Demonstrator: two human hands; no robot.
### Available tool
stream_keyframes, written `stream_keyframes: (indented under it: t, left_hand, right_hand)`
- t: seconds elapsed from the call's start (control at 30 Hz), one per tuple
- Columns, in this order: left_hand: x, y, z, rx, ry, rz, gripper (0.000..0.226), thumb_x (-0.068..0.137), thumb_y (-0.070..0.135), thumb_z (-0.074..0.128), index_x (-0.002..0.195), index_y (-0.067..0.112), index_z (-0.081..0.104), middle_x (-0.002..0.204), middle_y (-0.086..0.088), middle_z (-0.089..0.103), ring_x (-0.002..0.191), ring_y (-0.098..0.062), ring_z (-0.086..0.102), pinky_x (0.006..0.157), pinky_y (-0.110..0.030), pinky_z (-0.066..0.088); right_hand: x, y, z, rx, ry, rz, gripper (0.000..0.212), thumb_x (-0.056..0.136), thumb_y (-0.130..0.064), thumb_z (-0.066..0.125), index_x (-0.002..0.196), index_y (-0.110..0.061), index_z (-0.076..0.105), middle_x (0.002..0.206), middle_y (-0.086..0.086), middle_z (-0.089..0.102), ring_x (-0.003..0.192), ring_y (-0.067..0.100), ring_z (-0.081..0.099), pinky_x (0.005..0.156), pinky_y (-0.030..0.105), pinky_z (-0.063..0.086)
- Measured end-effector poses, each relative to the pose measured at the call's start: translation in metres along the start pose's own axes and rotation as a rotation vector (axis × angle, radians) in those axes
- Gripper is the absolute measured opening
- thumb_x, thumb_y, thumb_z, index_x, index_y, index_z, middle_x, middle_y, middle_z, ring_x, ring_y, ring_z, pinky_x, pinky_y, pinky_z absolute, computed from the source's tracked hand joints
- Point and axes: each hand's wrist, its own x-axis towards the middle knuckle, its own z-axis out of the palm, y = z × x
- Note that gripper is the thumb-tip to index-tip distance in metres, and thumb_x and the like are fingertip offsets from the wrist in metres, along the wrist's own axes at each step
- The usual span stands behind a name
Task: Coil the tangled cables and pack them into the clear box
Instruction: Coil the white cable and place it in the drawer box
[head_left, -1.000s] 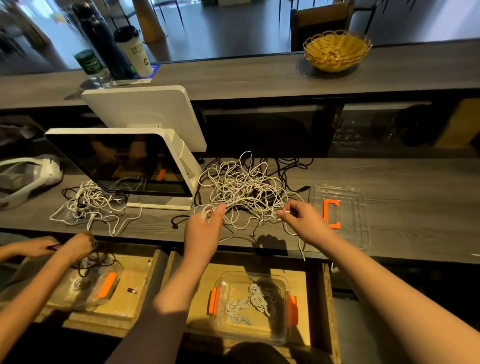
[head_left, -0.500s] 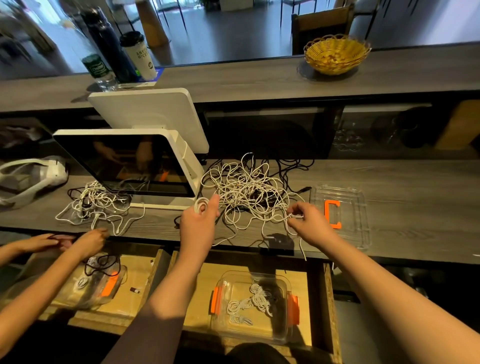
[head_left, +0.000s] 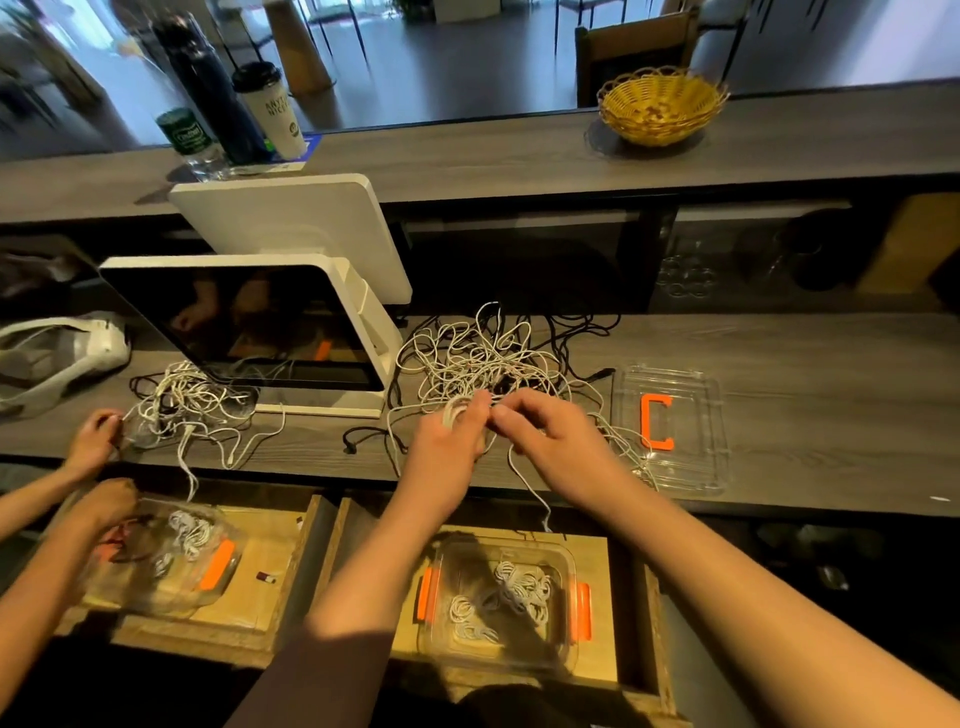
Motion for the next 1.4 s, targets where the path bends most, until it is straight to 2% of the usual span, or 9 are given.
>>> stream_keyframes:
  t: [0.2,0.37,0.53,0.7,1.0,1.1,1.23,1.3,1.4]
  left_hand:
    - [-0.006,-0.007,0.014,-0.620,0.016,-0.160,0.055,0.104,0.052,0.028,0.111,0.014,0.067,0.059,0.004,0.040,0.054,-0.010,0.036,0.056,-0.025,0.034]
    - [0.004,-0.006,0.015,-1.046,0.128,-0.278,0.054,0.104,0.054,0.028,0.119,0.018,0.064,0.077,-0.001,0.064,0.073,-0.014,0.062,0.094,-0.041,0.051]
    - [0.004,-0.009,0.011,-1.141,0.208,-0.274,0.055,0.103,0.056,0.027,0.124,0.019,0.063,0.066,0.002,0.053,0.061,-0.010,0.054,0.072,-0.032,0.057]
    - [0.007,-0.013,0.019,-1.040,0.236,-0.248,0.056,0.103,0.056,0.027,0.127,0.019,0.061,0.061,0.005,0.036,0.051,-0.006,0.031,0.047,-0.020,0.029]
    - [-0.015,-0.022,0.042,-0.247,-0.063,-0.080,0.052,0.102,0.058,0.026,0.125,0.031,0.064,0.063,0.009,0.037,0.056,-0.006,0.031,0.053,-0.020,0.027]
    - [-0.027,-0.018,0.049,-0.167,-0.250,-0.088,0.051,0.100,0.063,0.030,0.117,0.038,0.070,0.067,0.010,0.046,0.061,-0.006,0.041,0.064,-0.024,0.036]
    - [-0.043,-0.020,0.054,-0.133,-0.447,-0.204,0.069,0.091,0.077,0.031,0.114,0.027,0.073,0.107,-0.004,0.075,0.113,-0.022,0.065,0.107,-0.048,0.042]
    - [-0.050,-0.020,0.054,-0.218,-0.486,-0.270,0.074,0.084,0.082,0.036,0.093,0.019,0.075,0.089,-0.012,0.073,0.087,-0.022,0.070,0.086,-0.035,0.054]
    - [-0.058,-0.011,0.056,-0.278,-0.580,-0.353,0.074,0.081,0.082,0.024,0.074,0.019,0.063,0.058,0.001,0.043,0.052,-0.009,0.036,0.050,-0.018,0.025]
  right_hand:
    - [-0.025,0.020,-0.010,0.070,0.072,0.074,0.027,0.101,-0.029,0.052,0.082,-0.015,0.066,0.068,0.001,0.056,0.062,0.015,0.050,0.062,0.032,0.043]
    - [-0.047,0.038,-0.017,0.078,0.095,0.206,0.033,0.100,-0.028,0.052,0.072,-0.016,0.066,0.055,-0.009,0.049,0.054,0.005,0.045,0.057,0.027,0.038]
    - [-0.066,0.049,-0.007,0.004,0.002,0.249,0.034,0.098,-0.029,0.056,0.076,-0.006,0.069,0.058,0.000,0.052,0.055,0.006,0.047,0.059,0.029,0.040]
    - [-0.075,0.042,-0.010,-0.074,-0.113,0.249,0.028,0.096,-0.035,0.056,0.084,-0.017,0.074,0.077,0.008,0.069,0.072,0.022,0.062,0.074,0.042,0.051]
    - [-0.090,0.002,-0.004,-0.290,-0.240,-0.069,0.026,0.098,-0.032,0.049,0.088,-0.019,0.068,0.074,-0.001,0.064,0.066,0.013,0.056,0.064,0.037,0.048]
    - [-0.093,0.001,-0.010,-0.339,-0.160,-0.150,0.028,0.098,-0.041,0.040,0.108,-0.028,0.063,0.099,-0.010,0.065,0.091,0.007,0.061,0.079,0.039,0.053]
    - [-0.093,0.001,-0.025,-0.400,-0.071,-0.189,0.037,0.095,-0.049,0.034,0.111,-0.029,0.062,0.105,-0.008,0.064,0.098,0.012,0.062,0.080,0.041,0.055]
    - [-0.091,0.002,-0.032,-0.443,-0.040,-0.184,0.040,0.094,-0.052,0.033,0.109,-0.029,0.062,0.099,-0.008,0.062,0.091,0.012,0.061,0.076,0.040,0.055]
    - [-0.089,0.002,-0.039,-0.485,0.008,-0.165,0.041,0.092,-0.055,0.036,0.101,-0.027,0.064,0.091,-0.009,0.064,0.084,0.011,0.061,0.073,0.041,0.055]
